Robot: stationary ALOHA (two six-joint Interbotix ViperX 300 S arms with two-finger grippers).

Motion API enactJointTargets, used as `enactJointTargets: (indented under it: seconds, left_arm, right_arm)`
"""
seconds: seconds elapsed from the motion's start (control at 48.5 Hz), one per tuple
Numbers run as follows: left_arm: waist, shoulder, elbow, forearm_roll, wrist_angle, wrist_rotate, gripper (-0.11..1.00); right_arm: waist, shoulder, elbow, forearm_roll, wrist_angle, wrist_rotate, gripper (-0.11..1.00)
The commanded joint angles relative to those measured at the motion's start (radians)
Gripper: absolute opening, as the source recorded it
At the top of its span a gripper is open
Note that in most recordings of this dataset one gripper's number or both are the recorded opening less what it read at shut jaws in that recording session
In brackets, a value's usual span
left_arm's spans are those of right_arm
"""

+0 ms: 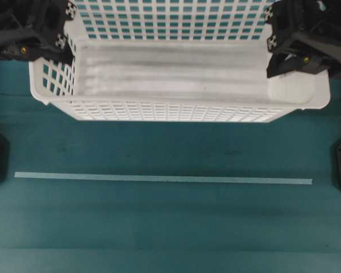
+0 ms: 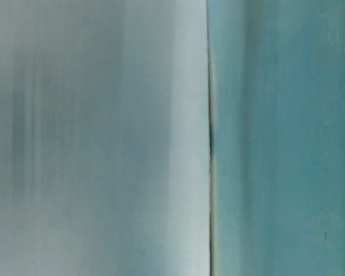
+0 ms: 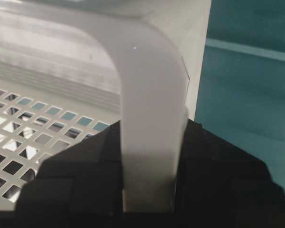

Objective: Lift the white basket with both hands.
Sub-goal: 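Raise the held basket higher and tilt it toward the back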

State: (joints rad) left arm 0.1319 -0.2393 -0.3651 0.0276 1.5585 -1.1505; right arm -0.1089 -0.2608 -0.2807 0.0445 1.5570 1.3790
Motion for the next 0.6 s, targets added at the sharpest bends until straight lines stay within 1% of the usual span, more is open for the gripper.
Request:
enactJointTargets:
  seconds: [0.0, 0.206, 0.289, 0.371, 0.577]
  left_arm:
    - [0.005, 0.028, -0.066, 0.002, 0.003, 0.038, 0.04]
    - [0.006, 0.06, -0.118, 0.002, 0.048, 0.057, 0.04]
    - [0.005, 0.067, -0.124, 0.002, 0.077, 0.064, 0.04]
    - [0.005, 0.072, -0.127, 0.002, 0.08, 0.075, 0.04]
    - [0.005, 0.074, -0.129, 0.002, 0.083, 0.077, 0.04]
  right_arm:
    - [0.032, 0.003, -0.064, 0.002, -0.003, -0.043, 0.2]
    - [0.031, 0.002, -0.06, -0.002, 0.032, -0.046, 0.2]
    - [0.029, 0.002, -0.055, -0.005, 0.032, -0.048, 0.2]
    - [0.029, 0.0, -0.044, -0.009, 0.032, -0.054, 0.2]
    - [0.023, -0.002, -0.032, -0.009, 0.032, -0.054, 0.2]
